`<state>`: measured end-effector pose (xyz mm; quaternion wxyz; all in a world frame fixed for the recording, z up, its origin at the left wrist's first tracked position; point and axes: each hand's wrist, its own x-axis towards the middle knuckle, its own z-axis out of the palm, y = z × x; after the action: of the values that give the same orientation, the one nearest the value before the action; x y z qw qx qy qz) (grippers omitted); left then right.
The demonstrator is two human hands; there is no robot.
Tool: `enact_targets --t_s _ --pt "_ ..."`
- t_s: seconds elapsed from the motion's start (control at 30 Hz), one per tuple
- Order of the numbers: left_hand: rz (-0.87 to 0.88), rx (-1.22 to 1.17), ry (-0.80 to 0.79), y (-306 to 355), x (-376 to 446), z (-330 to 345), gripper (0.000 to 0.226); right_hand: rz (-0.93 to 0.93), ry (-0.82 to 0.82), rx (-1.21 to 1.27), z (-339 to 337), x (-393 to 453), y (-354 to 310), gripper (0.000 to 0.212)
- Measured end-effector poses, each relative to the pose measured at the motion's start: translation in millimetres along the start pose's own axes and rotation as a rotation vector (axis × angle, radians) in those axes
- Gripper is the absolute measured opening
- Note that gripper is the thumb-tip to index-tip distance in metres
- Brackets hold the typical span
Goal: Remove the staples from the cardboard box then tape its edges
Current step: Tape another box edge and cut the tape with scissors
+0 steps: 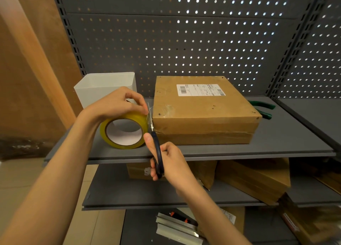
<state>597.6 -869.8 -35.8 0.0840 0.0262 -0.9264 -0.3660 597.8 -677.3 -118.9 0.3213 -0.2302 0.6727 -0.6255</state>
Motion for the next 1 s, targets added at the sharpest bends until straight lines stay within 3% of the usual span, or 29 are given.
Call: enact_targets --t_s 0.37,0.47,0.53,0.7,1.0 --pt "-0.030 0.027 0.037 -8.2 -0.4 -0.6 0.003 -0.025 0.021 0.051 -1.3 0.4 3.1 0.053" --pt "-0.099 0.024 0.088 -13.2 0.6 -1.0 0.021 -0.010 0.038 0.058 -0.5 1.3 4.3 0.047" --pt "-0.146 0.107 0.103 -14.1 0.6 -0.6 0.022 -0.004 0.044 0.059 1.5 1.2 5.3 0.050" --pt "-0.247 0.260 0.060 -10.1 -1.3 -1.8 0.048 0.001 0.053 0.048 3.0 2.0 3.9 0.040" --pt "-0.297 0.171 0.156 -11.2 -11.6 -5.5 0.032 -0.032 0.085 0.093 15.4 -5.7 -0.7 0.031"
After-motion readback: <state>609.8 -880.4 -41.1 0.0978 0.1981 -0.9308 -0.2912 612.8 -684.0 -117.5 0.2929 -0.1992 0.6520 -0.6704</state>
